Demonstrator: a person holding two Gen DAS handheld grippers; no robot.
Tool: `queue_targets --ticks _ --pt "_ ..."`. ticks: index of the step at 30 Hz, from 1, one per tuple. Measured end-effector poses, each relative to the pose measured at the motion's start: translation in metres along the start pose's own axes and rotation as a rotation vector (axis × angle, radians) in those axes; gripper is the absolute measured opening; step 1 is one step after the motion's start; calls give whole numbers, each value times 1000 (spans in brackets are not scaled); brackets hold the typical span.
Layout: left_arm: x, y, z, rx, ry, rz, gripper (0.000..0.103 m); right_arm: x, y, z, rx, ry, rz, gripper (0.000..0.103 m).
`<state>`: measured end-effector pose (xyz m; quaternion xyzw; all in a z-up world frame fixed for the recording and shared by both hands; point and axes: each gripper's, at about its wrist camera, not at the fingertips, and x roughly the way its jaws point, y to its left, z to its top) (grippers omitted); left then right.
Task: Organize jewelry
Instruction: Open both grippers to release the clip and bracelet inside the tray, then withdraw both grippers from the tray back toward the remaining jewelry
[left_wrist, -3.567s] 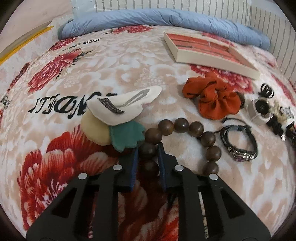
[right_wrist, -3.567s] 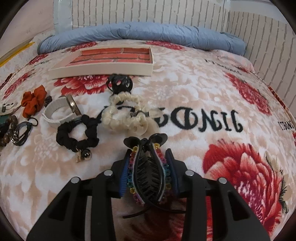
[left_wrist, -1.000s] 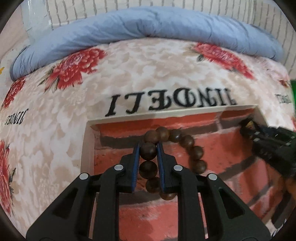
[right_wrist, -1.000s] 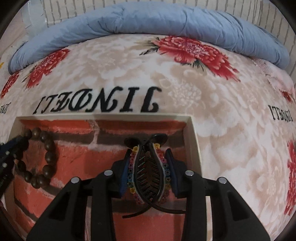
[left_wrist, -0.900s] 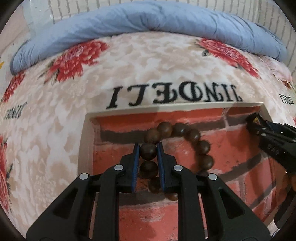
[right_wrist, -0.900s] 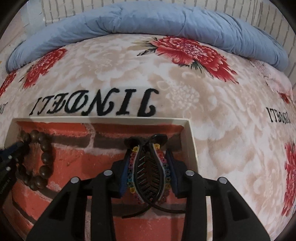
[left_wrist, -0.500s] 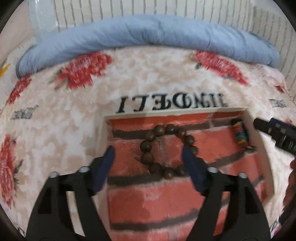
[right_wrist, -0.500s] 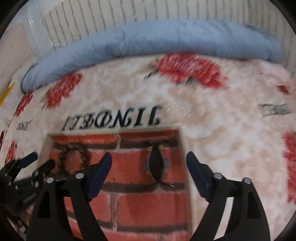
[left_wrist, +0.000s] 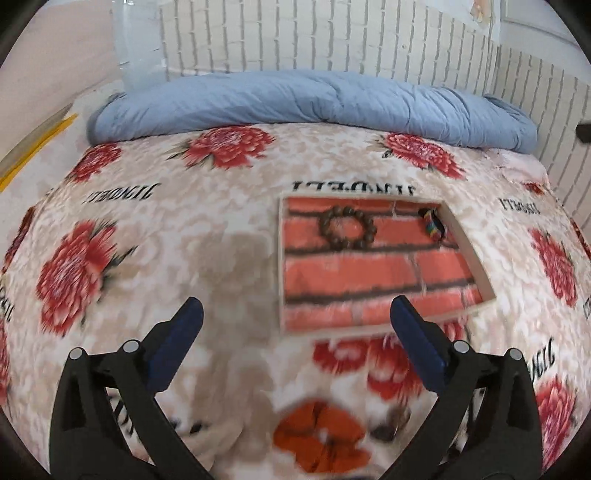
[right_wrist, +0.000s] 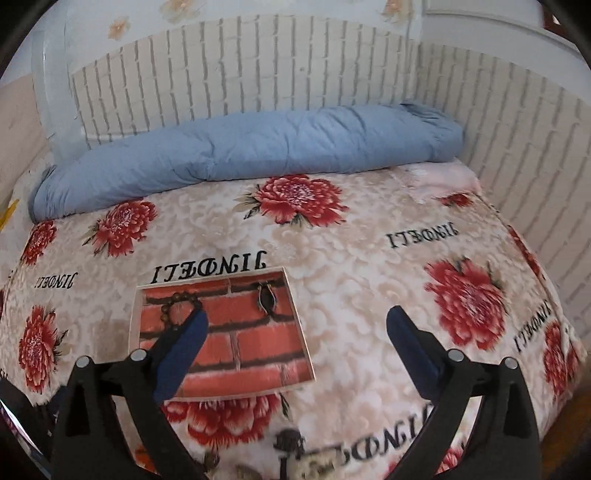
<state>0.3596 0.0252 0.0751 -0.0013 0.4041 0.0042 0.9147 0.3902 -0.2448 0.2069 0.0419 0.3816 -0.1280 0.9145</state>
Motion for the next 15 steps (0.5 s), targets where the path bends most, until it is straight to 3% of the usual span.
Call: queue_targets --ticks 6,15 --pt "-31 4 -50 19 -3 31 98 -14 -22 -48 -44 -3 -28 96" --pt "-34 -18 -122 64 18 23 98 56 -75 -187 -48 125 -6 96"
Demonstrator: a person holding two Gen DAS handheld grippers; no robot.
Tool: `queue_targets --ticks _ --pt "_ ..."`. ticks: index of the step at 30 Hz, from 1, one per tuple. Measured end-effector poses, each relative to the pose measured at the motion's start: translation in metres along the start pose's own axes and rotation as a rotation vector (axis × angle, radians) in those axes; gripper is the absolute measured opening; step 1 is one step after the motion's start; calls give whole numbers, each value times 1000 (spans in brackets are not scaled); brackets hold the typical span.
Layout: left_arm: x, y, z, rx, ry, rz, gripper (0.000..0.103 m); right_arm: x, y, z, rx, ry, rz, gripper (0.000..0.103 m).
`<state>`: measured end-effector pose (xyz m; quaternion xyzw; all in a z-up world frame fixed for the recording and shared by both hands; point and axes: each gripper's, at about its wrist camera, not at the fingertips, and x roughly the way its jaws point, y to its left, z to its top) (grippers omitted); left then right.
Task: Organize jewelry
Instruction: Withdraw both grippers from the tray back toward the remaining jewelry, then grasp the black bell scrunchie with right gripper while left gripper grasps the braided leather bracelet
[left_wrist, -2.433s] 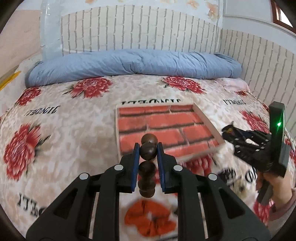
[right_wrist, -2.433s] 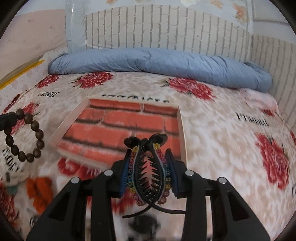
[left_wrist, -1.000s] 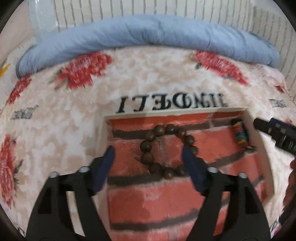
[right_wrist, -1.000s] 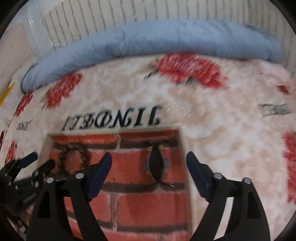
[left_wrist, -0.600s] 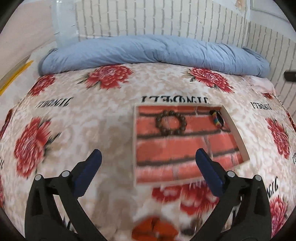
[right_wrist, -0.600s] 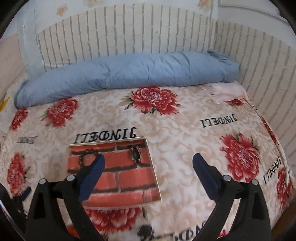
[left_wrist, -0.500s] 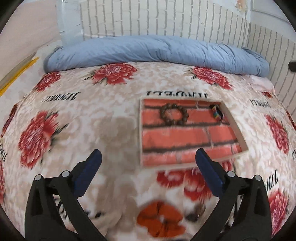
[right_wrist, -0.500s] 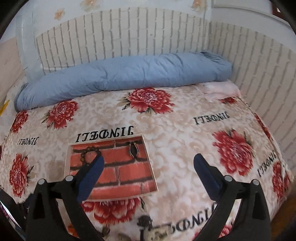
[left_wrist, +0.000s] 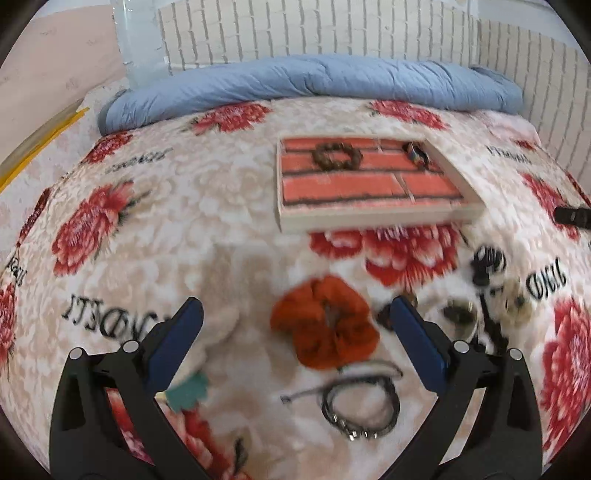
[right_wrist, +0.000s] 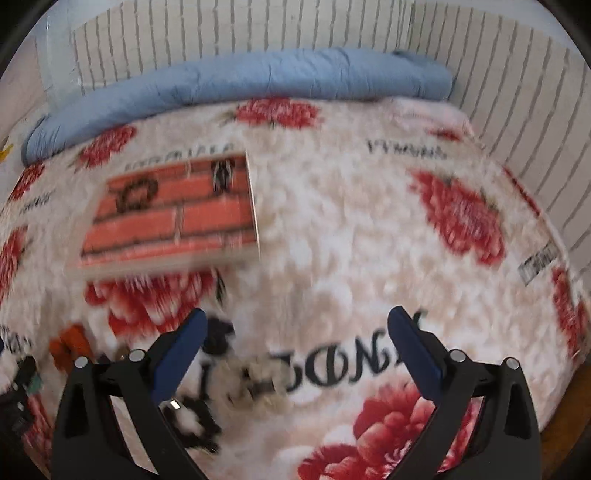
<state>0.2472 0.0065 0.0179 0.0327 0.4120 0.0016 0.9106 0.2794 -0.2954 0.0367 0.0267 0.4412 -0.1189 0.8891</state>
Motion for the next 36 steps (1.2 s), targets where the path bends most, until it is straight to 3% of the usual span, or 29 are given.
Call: queue_targets --ticks 4,9,13,20,23,26,29,33,36 --pt "4 -3 -26 5 4 10 98 20 0 -41 -7 -2 34 96" --pt "7 1 -56 -7 11 25 98 22 14 -86 -67 -89 103 96" --pt "7 9 -71 -28 5 29 98 16 17 -111 -70 -124 144 96" --pt "16 19 -88 -65 20 -3 98 5 33 -131 -113 -168 137 95" --pt "18 20 -90 -87 30 -20 98 9 38 -132 -97 -154 147 76" --pt "21 17 -88 -109 37 -54 97 18 41 -133 -77 -112 177 75" --pt "25 10 -85 -99 37 -80 96 23 47 -136 -87 -101 189 67" --pt "37 -8 -87 -29 72 -83 82 31 53 -139 -113 -83 190 60" --pt "44 -10 -88 -15 96 -95 80 34 55 -139 -115 -74 193 54"
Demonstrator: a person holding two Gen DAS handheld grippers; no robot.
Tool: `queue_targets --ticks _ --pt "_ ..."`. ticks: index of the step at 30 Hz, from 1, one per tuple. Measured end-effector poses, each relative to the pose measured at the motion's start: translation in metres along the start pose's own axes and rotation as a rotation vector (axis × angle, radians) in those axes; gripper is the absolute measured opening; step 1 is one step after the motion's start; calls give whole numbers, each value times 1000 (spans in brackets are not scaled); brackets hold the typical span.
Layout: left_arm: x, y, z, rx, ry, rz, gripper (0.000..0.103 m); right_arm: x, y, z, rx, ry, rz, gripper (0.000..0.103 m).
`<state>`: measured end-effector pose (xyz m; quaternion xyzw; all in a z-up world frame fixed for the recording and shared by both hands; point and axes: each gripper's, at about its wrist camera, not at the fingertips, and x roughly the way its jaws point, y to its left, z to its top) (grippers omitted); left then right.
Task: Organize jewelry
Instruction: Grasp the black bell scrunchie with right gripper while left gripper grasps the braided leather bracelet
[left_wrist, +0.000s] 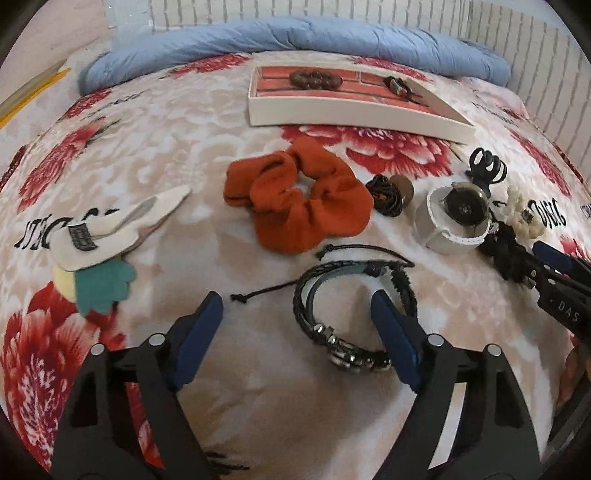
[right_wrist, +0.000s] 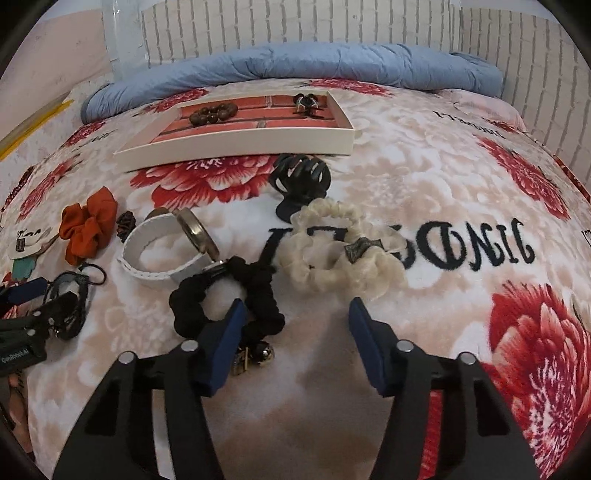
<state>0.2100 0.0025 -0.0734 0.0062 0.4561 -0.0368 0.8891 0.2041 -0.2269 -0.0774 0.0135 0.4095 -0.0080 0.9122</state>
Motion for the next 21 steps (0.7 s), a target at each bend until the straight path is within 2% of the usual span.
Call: queue_targets --ticks 5,7,11,13,16,18,21 --pt "7 3 4 -8 14 -22 80 9 5 4 -19 27 2 48" --pt "7 3 4 -8 13 -26 77 11 6 5 -24 31 6 43" --pt "5 4 3 -10 7 -22 68 9 12 4 -55 22 20 27" --pt "4 6 3 -16 4 -24 63 8 15 3 -73 15 16 24" --pt "3 7 1 -21 -3 -25 51 7 18 1 -87 9 19 19" --pt "1 6 1 -11 -5 -43 34 6 18 1 -92 5 24 17" --pt "0 -2 -2 30 -9 -38 22 5 19 0 -96 1 23 15"
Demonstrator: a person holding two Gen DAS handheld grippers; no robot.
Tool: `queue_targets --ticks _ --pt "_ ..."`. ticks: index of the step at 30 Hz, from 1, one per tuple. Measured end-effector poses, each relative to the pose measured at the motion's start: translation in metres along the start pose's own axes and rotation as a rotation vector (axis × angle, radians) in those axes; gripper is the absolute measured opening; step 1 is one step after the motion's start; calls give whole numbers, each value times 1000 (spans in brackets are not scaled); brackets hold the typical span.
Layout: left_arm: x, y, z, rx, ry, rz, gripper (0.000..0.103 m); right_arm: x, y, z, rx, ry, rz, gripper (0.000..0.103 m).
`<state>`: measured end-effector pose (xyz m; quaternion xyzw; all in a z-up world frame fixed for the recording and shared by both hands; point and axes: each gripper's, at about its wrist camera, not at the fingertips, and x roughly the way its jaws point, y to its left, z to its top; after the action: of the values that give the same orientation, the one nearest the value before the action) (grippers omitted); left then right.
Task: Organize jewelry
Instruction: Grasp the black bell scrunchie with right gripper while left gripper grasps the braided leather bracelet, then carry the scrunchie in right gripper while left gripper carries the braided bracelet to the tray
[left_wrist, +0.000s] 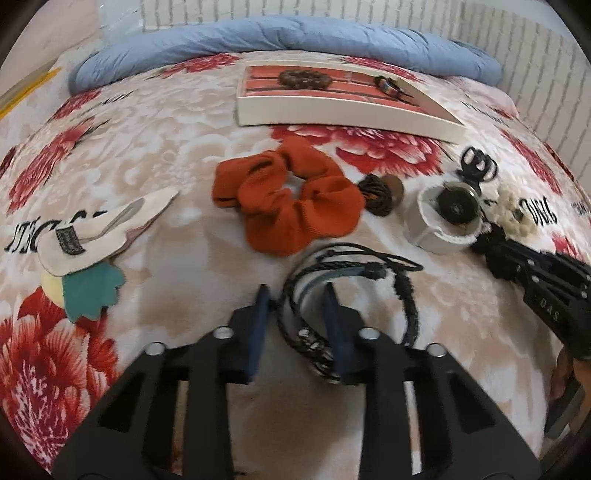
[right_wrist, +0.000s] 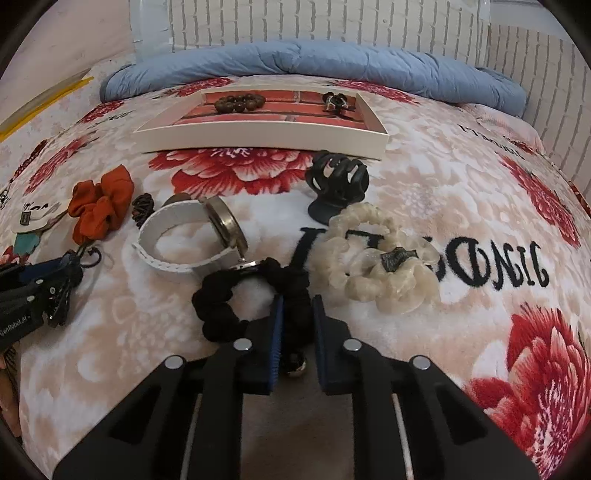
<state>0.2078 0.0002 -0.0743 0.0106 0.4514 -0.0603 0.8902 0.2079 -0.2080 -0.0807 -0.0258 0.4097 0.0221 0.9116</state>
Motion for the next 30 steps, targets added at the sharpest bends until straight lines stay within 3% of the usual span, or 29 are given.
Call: queue_targets --ticks 8,19,30 --pt "-4 5 -3 -25 -14 -27 12 -6 3 -2 -15 -24 -1 12" --pt "-30 2 -8 8 -77 -3 9 -44 18 -3 -81 -178 16 11" --pt "-48 8 25 -12 -142 -13 8 -52 18 21 -76 -215 64 11"
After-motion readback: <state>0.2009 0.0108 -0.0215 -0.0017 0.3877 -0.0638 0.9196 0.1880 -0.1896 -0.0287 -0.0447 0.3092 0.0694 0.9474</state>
